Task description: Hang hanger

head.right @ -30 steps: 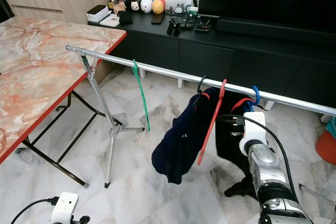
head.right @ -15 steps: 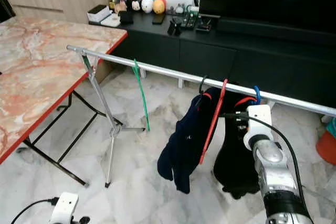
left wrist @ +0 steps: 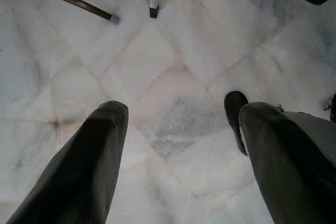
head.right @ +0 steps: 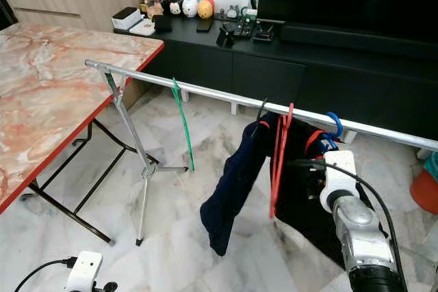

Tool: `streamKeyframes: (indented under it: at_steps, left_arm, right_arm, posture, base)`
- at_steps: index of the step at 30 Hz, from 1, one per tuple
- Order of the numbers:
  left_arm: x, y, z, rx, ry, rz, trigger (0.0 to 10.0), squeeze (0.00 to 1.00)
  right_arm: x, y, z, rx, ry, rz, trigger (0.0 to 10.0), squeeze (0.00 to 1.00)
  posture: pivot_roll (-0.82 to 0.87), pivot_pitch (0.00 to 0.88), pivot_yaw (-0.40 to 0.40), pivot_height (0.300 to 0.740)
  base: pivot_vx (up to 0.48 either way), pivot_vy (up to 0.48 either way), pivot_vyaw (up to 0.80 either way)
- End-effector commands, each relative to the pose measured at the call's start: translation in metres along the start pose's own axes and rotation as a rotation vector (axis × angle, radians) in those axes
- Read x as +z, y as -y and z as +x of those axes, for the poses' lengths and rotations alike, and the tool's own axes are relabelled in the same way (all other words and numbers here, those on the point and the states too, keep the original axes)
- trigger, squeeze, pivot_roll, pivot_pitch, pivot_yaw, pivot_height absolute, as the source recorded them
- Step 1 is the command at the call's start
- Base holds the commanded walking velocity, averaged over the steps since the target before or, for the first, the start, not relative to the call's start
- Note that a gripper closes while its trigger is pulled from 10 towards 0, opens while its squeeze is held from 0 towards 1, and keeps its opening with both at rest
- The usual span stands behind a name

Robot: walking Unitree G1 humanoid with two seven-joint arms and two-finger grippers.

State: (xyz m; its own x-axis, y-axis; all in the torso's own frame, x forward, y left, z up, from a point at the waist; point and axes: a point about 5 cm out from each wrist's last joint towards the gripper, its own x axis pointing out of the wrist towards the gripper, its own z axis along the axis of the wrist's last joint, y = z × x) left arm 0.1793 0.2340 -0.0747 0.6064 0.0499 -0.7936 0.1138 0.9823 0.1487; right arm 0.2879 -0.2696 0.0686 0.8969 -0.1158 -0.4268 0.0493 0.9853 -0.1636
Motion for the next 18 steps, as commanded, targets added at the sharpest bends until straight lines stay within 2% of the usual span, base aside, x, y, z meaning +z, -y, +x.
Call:
streamKeyframes:
  at_steps: [1,4,7,8,9,14,18]
  left_arm:
    - [-0.007,-0.002,-0.002,0.0,-0.032,0.01,10.0,0.0]
    - [-0.007,-0.002,-0.002,0.001,-0.032,0.009,10.0,0.0]
    - [-0.007,-0.002,-0.002,0.004,-0.031,0.007,10.0,0.0]
    - [-0.007,-0.002,-0.002,0.004,-0.031,0.007,10.0,0.0]
    - [-0.008,-0.002,-0.002,0.004,-0.031,0.007,10.0,0.0]
    - [-0.008,-0.002,-0.002,0.003,-0.032,0.004,10.0,0.0]
    - [-0.009,-0.001,-0.002,0.001,-0.035,0.006,10.0,0.0]
  right_arm:
    - [0.006,0.003,0.001,-0.02,0.011,-0.003,10.0,0.0]
    - [0.017,0.005,0.001,-0.035,0.055,0.027,10.0,0.0]
    - [0.034,0.008,0.001,-0.05,0.148,0.059,10.0,0.0]
    - [0.037,0.007,0.001,-0.042,0.165,0.074,10.0,0.69]
    - [0.04,0.006,0.001,-0.034,0.183,0.09,10.0,1.0]
    - [0.045,-0.001,0.0,0.003,0.193,0.056,10.0,1.0]
    - [0.041,0.001,0.0,-0.019,0.124,0.039,10.0,1.0]
  posture:
    - [0.0,0.0,0.067,0.74]
    - [0.0,0.0,0.067,0.74]
    - [0.0,0.0,0.065,0.74]
    - [0.0,0.0,0.064,0.74]
    - [0.0,0.0,0.064,0.74]
    - [0.0,0.0,0.064,0.74]
    - [0.0,0.0,0.066,0.74]
  base:
    - [0.0,0.0,0.0]
    - [0.0,0.0,0.0]
    - [0.0,0.0,0.0]
    - [0.0,0.0,0.0]
    - [0.0,0.0,0.0]
    - [0.0,0.0,0.0]
    - [0.0,0.0,0.0]
